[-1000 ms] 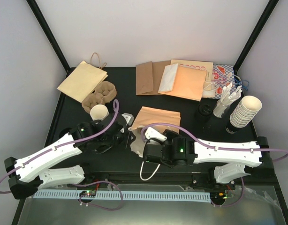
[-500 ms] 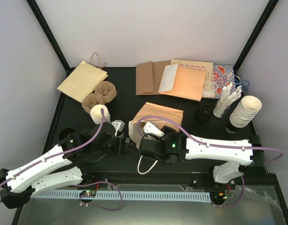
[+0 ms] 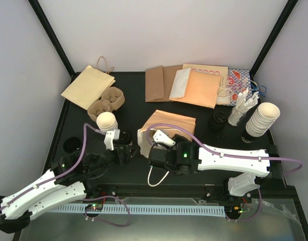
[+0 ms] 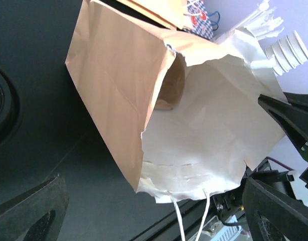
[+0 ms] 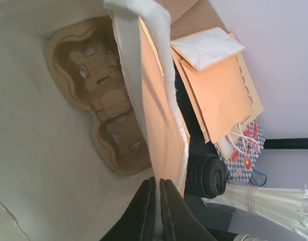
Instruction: Pack the takeout coffee
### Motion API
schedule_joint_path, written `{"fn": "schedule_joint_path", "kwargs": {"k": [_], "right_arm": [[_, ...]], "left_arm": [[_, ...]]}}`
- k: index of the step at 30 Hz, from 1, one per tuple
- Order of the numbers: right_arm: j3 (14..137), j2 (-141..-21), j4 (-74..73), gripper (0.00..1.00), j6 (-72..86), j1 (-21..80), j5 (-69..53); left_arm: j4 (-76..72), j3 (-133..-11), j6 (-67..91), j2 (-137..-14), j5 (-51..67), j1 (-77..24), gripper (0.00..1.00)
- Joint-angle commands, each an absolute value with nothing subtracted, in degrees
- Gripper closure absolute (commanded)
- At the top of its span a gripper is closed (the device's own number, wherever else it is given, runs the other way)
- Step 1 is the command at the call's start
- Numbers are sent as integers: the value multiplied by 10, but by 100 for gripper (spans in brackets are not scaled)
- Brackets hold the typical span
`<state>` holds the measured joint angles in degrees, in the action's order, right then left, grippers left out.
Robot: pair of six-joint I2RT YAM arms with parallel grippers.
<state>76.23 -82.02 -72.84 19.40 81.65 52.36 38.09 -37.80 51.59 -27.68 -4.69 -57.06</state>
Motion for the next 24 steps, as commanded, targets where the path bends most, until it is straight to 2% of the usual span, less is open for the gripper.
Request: {"fn": "schedule_joint_path", "kwargs": {"k": [1, 6, 11, 14, 16, 21, 24], "right_arm": [[779, -808, -712, 95, 195, 813, 539], [780, -809, -710, 94, 187, 813, 540], [777, -805, -704, 94, 182, 811, 537], [777, -806, -703, 94, 182, 808, 535], [776, -807, -704, 93, 184, 805, 535], [771, -809, -709, 86, 185, 800, 535], [770, -803, -700, 77, 171, 800, 523]], "left_arm": [[348, -383, 516, -297, -73, -570, 4], [336, -400, 498, -377, -52, -570, 8], [332, -417, 475, -433, -58, -570, 22], [329, -414, 474, -453, -78, -570, 37], [329, -412, 473, -462, -88, -570, 51], [336, -422, 462, -477, -102, -569, 95], [347, -436, 459, -484, -107, -569, 98]]}}
